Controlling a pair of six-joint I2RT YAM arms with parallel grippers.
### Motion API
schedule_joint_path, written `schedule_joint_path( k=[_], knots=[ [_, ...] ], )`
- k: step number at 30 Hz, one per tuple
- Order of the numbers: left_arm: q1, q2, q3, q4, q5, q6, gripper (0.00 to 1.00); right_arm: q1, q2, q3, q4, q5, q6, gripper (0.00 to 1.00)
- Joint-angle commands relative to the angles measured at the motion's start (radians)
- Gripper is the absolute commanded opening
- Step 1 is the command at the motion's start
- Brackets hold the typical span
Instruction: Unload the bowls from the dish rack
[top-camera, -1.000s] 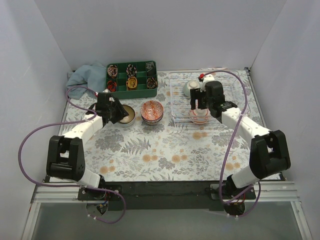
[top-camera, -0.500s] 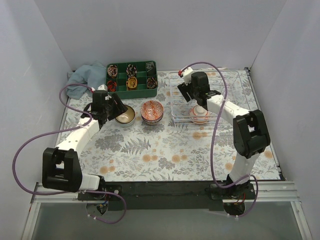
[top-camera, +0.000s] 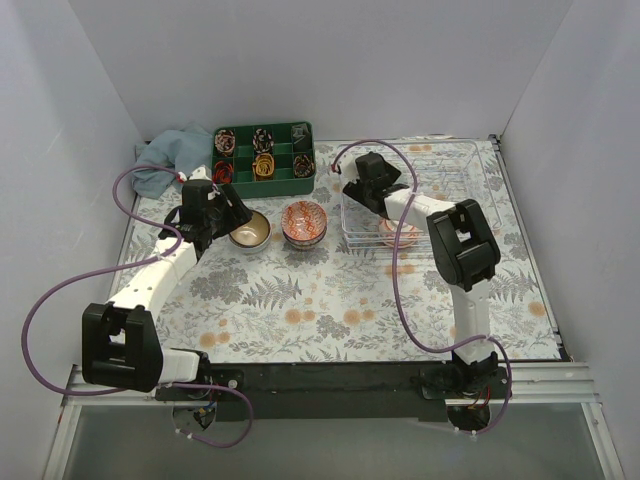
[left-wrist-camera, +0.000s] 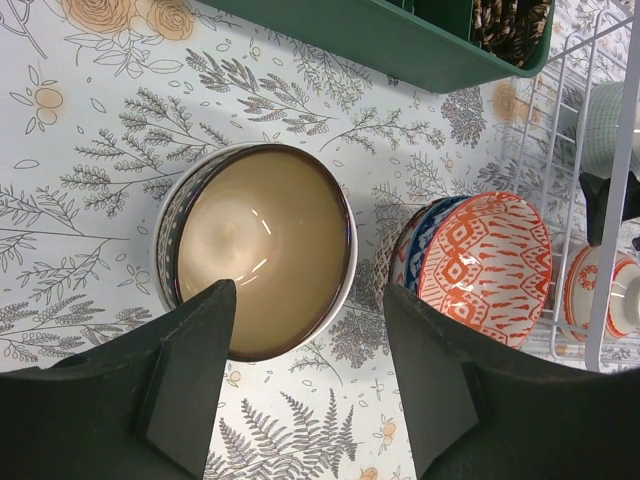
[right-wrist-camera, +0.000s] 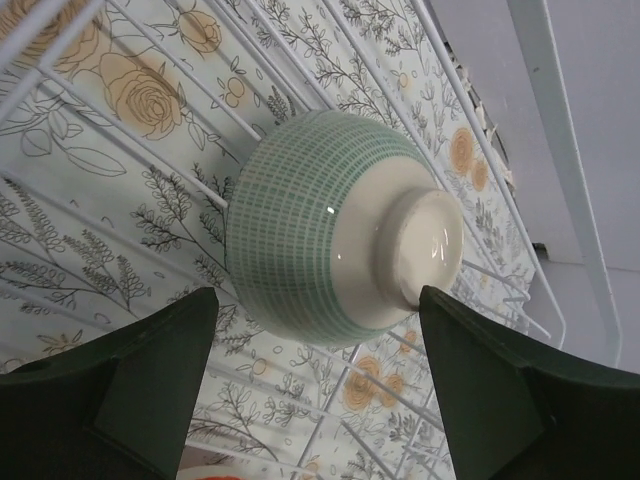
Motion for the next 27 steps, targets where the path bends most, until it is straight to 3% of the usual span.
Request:
schedule_joint_path(
  k=[1,19,27],
  knots=[
    [0.007,-0.046,-0.006,0.008,-0.022,0.017,0.61,0.006,0.05,0.045,0.056,0.056,-0.114,0.9],
    [0.01,-0.035,-0.007,0.008,-0.016,0.014,0.61,0.013,0.122,-0.03,0.209,0.189,-0.26,0.87],
    [0.01,-0.035,-0.009,0.008,-0.014,0.016,0.61,0.013,0.086,-0.037,0.186,0.206,-0.198,0.73]
  ],
)
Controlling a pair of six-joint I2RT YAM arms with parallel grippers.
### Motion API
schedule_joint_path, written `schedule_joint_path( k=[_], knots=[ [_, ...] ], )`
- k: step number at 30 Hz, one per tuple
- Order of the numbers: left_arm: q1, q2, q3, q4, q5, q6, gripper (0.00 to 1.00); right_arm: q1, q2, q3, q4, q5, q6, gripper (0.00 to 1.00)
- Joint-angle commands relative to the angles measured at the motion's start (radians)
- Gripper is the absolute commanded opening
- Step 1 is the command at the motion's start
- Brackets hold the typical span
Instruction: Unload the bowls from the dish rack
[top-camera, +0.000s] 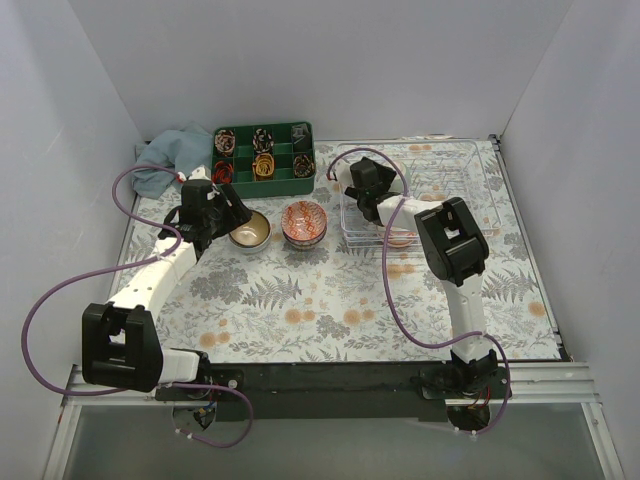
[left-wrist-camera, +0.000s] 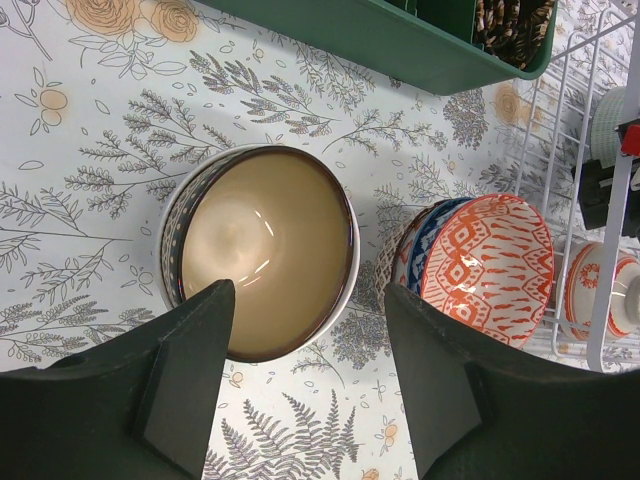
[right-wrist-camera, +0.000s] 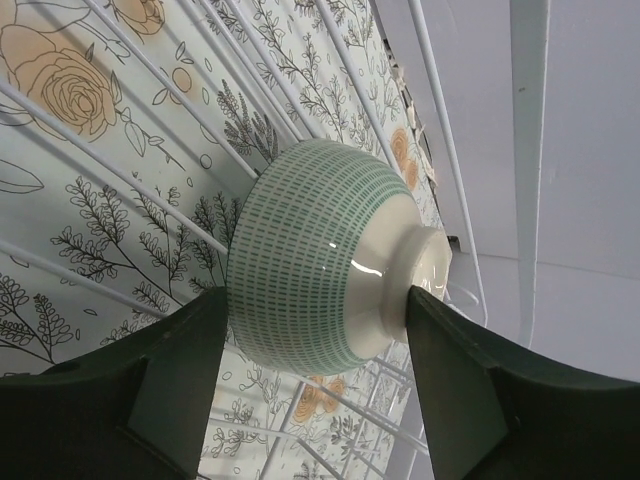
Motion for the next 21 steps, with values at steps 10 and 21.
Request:
schedule_joint_path(
  k=[10,21],
  knots=[
    [0.006,-0.04,-0.01,0.007,-0.008,0.014,0.61,0.007,-0.124,-0.059,-0.014,0.052,0.087,0.46],
    [0.006,-0.035,-0.01,0.007,-0.002,0.014,0.61,0.009,-0.228,-0.079,-0.046,0.052,0.18,0.3]
  ],
)
